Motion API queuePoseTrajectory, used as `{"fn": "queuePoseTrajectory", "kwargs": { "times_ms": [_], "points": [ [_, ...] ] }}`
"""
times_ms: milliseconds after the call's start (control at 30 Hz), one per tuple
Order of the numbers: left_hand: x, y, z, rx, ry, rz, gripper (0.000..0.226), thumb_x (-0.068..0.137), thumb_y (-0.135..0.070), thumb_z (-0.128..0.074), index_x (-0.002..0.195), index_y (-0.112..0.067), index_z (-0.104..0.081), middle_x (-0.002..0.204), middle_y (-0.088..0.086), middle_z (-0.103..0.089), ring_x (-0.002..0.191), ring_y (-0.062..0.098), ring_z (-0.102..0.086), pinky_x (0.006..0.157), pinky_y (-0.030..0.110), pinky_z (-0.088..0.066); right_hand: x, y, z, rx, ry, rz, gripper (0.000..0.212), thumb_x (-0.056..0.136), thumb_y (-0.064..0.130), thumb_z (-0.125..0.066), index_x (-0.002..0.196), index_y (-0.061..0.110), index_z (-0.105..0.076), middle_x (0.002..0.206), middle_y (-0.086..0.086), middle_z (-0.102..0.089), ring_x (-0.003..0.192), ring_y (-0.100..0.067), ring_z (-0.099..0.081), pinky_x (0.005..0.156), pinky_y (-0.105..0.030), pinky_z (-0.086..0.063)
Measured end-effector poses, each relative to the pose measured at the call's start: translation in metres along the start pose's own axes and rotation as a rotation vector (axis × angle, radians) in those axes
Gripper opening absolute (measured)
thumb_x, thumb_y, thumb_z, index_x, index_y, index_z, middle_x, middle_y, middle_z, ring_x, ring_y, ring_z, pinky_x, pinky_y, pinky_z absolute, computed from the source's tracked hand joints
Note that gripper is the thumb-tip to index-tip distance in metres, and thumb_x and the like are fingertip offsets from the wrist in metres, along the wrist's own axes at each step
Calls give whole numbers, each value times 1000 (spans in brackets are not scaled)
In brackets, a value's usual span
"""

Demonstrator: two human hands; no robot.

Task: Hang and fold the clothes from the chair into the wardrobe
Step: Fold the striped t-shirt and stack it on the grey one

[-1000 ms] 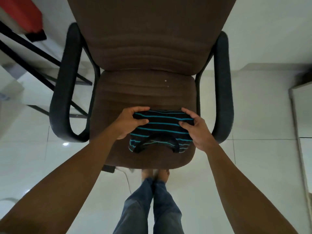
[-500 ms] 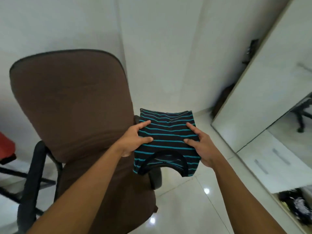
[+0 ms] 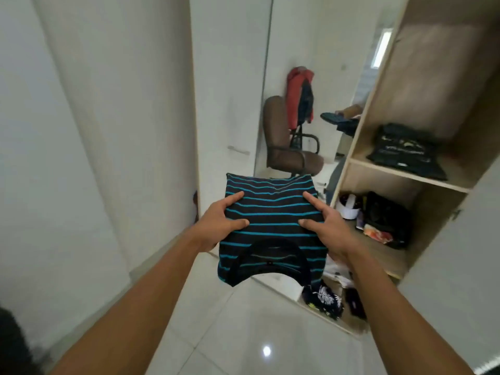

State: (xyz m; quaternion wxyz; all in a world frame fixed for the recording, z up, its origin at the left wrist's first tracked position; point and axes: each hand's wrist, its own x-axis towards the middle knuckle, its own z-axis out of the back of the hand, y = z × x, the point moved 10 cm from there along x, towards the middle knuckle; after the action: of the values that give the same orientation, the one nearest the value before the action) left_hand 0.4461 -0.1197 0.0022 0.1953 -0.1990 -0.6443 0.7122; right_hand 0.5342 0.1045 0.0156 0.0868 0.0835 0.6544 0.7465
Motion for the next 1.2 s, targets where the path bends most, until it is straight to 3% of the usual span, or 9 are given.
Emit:
{"fn": "queuePoseTrajectory", "kwargs": {
  "times_ms": [167, 333, 567, 767, 867, 967, 1067, 1200],
  "points": [
    [85, -59, -146, 25, 189, -97, 74, 86, -4, -73, 148, -29, -41, 129, -7, -54, 108, 6, -60, 83, 20, -56, -10, 20, 163, -98, -206, 14, 68, 91, 6, -68, 144, 41, -44, 120, 15, -59, 103, -7, -65, 79, -19, -58],
    [167, -101, -253, 40, 326, -138, 75, 86, -3, -72, 149, -29, -40, 120, -13, -54, 104, 3, -60, 82, 18, -56, 3, 26, 287, -65, -374, 7, 66, 89, 9, -70, 137, 50, -50, 131, 3, -60, 112, -19, -66, 96, -44, -56],
    [303, -130, -334, 48, 435, -166, 76, 87, -6, -72, 149, -33, -38, 117, -14, -53, 102, 5, -60, 70, 17, -57, 80, 24, 395, -41, -470, -18, 68, 92, 8, -67, 144, 45, -44, 135, -2, -56, 111, -24, -66, 93, -45, -57],
    [418, -131, -376, 80, 475, -151, 81, 86, -6, -74, 152, -31, -34, 132, -4, -53, 118, 16, -58, 104, 39, -50, 165, 11, 466, -62, -504, -68, 70, 91, 10, -67, 145, 46, -41, 139, -2, -53, 114, -25, -63, 97, -48, -55],
    [464, -131, -397, 90, 485, -136, 82, 86, -4, -73, 153, -27, -32, 138, 0, -53, 120, 17, -58, 104, 35, -49, 198, 1, 493, -73, -506, -100, 71, 93, 9, -66, 149, 41, -37, 137, 1, -52, 110, -19, -63, 90, -37, -58],
    [513, -124, -416, 84, 491, -90, 80, 86, -5, -73, 152, -28, -34, 135, -1, -55, 116, 15, -61, 97, 29, -53, 235, -5, 522, -107, -517, -104, 71, 94, 8, -65, 151, 37, -34, 121, 10, -53, 94, -2, -59, 62, -12, -54],
    [564, -118, -431, 87, 481, -48, 81, 85, -8, -75, 152, -29, -35, 131, 0, -58, 115, 18, -62, 101, 37, -52, 274, -9, 550, -86, -526, -96, 70, 95, 8, -62, 152, 36, -32, 116, 15, -54, 90, -2, -59, 59, -12, -53],
    [620, -127, -441, 107, 410, -61, 80, 84, -8, -76, 150, -31, -37, 137, -2, -54, 120, 20, -59, 107, 41, -48, 327, -13, 583, -41, -528, -60, 71, 96, 4, -60, 153, 35, -32, 122, 7, -58, 98, -8, -64, 72, -20, -58]
  ]
}}
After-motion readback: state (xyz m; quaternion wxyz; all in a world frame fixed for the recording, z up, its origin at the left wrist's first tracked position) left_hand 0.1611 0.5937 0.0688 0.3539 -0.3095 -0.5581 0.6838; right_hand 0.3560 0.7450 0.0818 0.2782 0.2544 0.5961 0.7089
